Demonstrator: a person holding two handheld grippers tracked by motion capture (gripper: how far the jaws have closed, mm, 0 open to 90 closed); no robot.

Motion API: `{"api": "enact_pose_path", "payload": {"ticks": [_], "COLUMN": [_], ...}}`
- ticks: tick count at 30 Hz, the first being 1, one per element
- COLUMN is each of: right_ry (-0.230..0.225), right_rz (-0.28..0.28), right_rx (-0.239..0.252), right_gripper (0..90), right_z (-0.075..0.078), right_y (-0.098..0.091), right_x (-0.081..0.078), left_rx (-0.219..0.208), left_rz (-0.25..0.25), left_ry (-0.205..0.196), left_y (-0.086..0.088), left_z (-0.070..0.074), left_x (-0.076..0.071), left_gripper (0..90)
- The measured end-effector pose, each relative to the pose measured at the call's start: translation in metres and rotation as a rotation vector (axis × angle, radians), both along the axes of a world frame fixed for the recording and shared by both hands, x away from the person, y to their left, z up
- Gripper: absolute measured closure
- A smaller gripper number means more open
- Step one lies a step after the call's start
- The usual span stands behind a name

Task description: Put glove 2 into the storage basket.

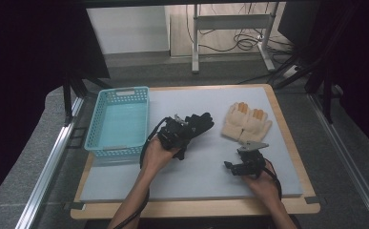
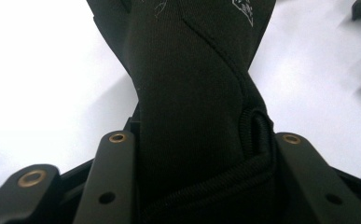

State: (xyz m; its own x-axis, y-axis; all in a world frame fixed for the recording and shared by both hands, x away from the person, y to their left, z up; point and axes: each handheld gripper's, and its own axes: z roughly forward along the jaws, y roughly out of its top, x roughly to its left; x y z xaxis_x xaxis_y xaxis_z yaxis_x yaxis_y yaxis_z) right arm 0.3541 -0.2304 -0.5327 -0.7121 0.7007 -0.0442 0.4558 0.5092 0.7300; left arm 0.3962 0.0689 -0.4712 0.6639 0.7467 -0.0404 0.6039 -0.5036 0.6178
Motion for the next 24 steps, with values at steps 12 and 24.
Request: {"api": "enact_pose_path", "payload": {"ticks": [12,24], "right_ry": [-0.003,-0.001], "right_rz": [0.002,0.001], "right_rx": [-0.001,-0.001], "right_gripper": [21.7,21.7], "right_z": [0.000,0.000], "right_y": [0.000,0.000], "right_x": [0.000,0.000], "left_rx": [0.012,0.014], "left_rz": [0.045,0.143], "left_ry": [-0.046,-0.082], "left_y": [0.015,0.055], "left_z": [0.040,0.071], "left_x": [0.009,0.017], "left_gripper": [58.1,57.9]}}
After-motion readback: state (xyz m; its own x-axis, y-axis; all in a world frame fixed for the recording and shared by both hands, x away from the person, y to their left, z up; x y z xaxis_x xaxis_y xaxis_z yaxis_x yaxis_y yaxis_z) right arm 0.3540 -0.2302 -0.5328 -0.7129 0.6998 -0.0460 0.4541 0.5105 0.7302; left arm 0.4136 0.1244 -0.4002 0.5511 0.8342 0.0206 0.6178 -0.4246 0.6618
